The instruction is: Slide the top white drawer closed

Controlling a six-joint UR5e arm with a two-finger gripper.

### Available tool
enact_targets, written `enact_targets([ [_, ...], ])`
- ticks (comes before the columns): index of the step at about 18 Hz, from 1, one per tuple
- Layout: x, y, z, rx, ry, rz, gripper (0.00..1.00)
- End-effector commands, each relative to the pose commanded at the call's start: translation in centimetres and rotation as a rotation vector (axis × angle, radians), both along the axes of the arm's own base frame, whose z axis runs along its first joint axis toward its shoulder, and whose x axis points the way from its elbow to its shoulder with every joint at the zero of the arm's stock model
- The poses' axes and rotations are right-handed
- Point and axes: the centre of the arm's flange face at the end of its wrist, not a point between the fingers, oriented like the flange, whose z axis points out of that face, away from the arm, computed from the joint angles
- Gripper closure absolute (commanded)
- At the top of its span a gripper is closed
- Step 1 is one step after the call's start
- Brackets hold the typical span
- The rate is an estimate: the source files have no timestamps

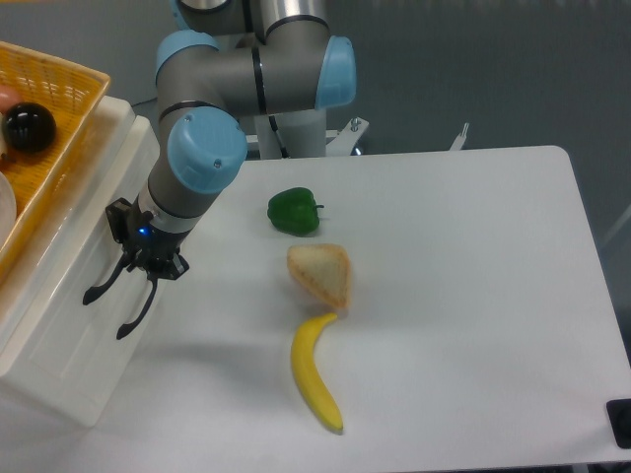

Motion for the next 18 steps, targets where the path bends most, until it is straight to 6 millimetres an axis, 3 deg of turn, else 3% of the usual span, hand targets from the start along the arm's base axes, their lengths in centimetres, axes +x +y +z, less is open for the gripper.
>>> enact_targets([
  [4, -2.2, -0.2, 0.4, 0.036, 0.032, 0.029, 0.75],
  [8, -6.1, -1.6, 1.0, 0.050, 0.052, 0.088, 0.73],
  [12, -10.6, -3.8, 1.4, 0.042, 0.086, 0.162, 0.60],
  [18, -17.6, -8.9, 1.5, -0.017, 0.221, 0.186, 0.30],
])
